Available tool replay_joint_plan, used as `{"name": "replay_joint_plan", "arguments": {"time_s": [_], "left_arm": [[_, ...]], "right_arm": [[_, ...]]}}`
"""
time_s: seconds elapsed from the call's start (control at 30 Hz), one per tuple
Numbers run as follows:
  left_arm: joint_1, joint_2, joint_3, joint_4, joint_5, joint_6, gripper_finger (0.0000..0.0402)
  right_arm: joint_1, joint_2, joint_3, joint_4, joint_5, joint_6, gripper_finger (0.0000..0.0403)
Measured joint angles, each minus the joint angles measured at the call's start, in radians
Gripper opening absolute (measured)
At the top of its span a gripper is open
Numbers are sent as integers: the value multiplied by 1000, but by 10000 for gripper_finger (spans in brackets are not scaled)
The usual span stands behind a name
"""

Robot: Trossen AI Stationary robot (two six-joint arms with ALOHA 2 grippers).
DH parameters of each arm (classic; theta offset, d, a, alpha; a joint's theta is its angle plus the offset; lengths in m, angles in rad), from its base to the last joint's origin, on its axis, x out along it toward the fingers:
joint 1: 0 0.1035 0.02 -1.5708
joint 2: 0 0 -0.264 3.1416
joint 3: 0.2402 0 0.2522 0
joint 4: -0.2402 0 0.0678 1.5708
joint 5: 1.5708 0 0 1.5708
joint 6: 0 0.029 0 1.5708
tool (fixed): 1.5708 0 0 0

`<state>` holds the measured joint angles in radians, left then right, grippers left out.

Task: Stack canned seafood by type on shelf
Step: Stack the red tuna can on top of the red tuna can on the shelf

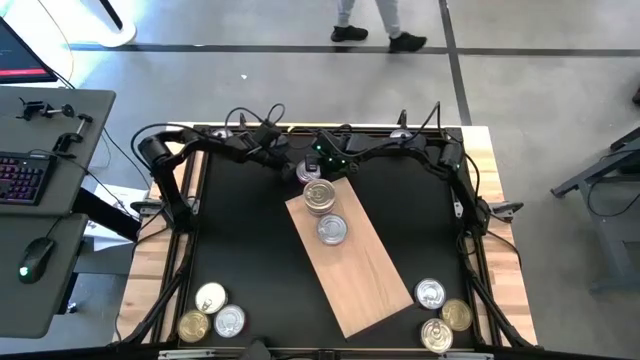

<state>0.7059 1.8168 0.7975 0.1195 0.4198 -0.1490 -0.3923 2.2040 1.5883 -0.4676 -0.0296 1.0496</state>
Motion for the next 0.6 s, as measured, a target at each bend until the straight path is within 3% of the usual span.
{"name": "replay_joint_plan", "arguments": {"time_s": [0.5, 0.6], "left_arm": [[-35, 0, 0, 12, -88, 0, 0], [-12, -9, 0, 7, -60, 4, 0]], "right_arm": [[33, -3, 86, -127, -10, -36, 0], [34, -3, 99, -127, -16, -37, 0]]}}
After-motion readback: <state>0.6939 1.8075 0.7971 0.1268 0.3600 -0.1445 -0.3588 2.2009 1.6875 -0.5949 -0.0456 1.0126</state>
